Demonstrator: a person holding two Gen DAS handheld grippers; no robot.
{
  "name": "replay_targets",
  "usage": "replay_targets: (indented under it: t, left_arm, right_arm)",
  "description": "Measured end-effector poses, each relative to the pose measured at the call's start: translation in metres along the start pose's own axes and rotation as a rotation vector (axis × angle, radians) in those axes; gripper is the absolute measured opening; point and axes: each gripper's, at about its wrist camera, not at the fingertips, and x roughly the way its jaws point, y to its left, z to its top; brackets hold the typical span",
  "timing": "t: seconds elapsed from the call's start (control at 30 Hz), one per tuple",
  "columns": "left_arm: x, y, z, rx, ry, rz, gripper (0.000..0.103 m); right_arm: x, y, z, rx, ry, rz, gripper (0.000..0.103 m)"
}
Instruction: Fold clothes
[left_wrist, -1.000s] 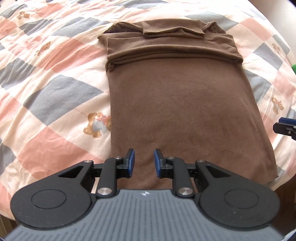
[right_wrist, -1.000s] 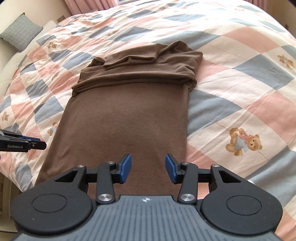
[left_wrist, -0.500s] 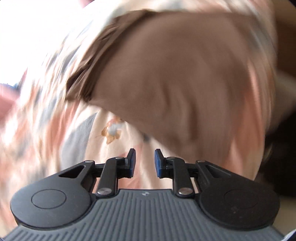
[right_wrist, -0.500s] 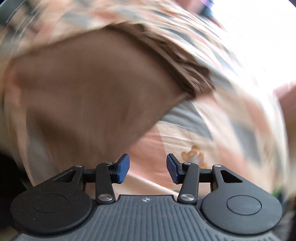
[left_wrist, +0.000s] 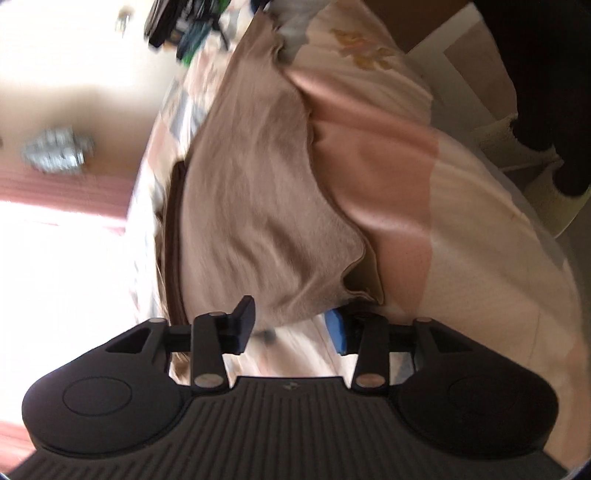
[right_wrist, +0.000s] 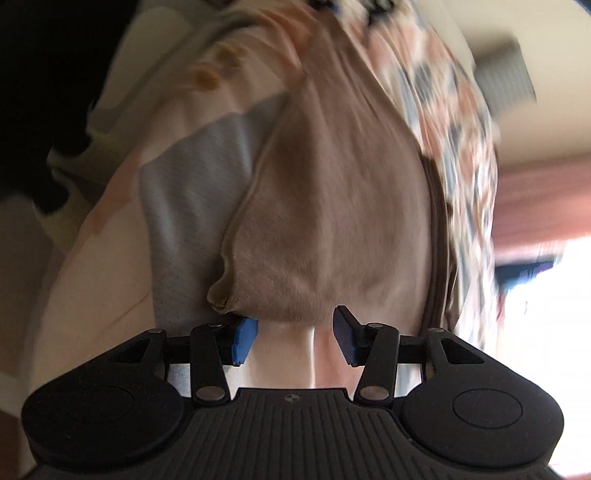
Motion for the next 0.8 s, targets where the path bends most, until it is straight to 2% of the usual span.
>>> replay_targets:
  t: [0.17,0.27,0.3,0.37,0.4,0.43,0.5,0.57,0.6,0.67,0.73,0.8]
  left_arm:
    - [0.007,-0.015,-0.011,0.109,-0.084,0.029,0.041]
    - [0.011,-0.017,-0.014,0.151,-0.111,0.013,0.04]
    - [0.011,-0.017,-0.014,0.16,-0.116,-0.004,0.036]
    - [0.012,-0.017,-0.014,0.179,-0.125,-0.041,0.021]
    - [0.012,-0.015,-0.013,0.184,-0.121,-0.076,0.011]
    - [0.012,-0.01,-0.009,0.174,-0.117,-0.108,0.008]
    - [0.01,0.008,-0.004,0.113,-0.099,-0.165,0.005]
    - [0.011,0.038,0.001,0.009,-0.051,-0.217,0.005]
    - [0.014,0.059,0.004,-0.082,-0.009,-0.25,0.005]
    - [0.025,0.112,0.003,-0.322,0.087,-0.32,0.005]
    - [0.043,0.17,-0.012,-0.614,0.164,-0.361,0.005]
    - [0.065,0.223,-0.039,-0.894,0.209,-0.343,0.004]
  right_arm:
    - [0.007,0.005,-0.001,-0.081,-0.054,-0.016,0.055]
    - [0.01,0.007,-0.001,-0.107,-0.087,-0.013,0.054]
    - [0.011,0.006,-0.002,-0.112,-0.097,-0.009,0.051]
    - [0.013,0.006,0.001,-0.118,-0.11,0.016,0.038]
    - [0.016,0.003,-0.001,-0.114,-0.109,0.053,0.017]
    - [0.019,-0.004,-0.004,-0.096,-0.106,0.095,0.007]
    - [0.02,-0.023,-0.004,-0.012,-0.1,0.173,0.004]
    - [0.022,-0.061,-0.005,0.169,-0.08,0.288,0.003]
    - [0.024,-0.082,-0.007,0.273,-0.066,0.355,0.002]
    - [0.028,-0.13,-0.022,0.504,-0.052,0.448,0.002]
    - [0.037,-0.18,-0.047,0.738,-0.055,0.533,0.002]
    - [0.048,-0.224,-0.079,0.952,-0.068,0.535,0.002]
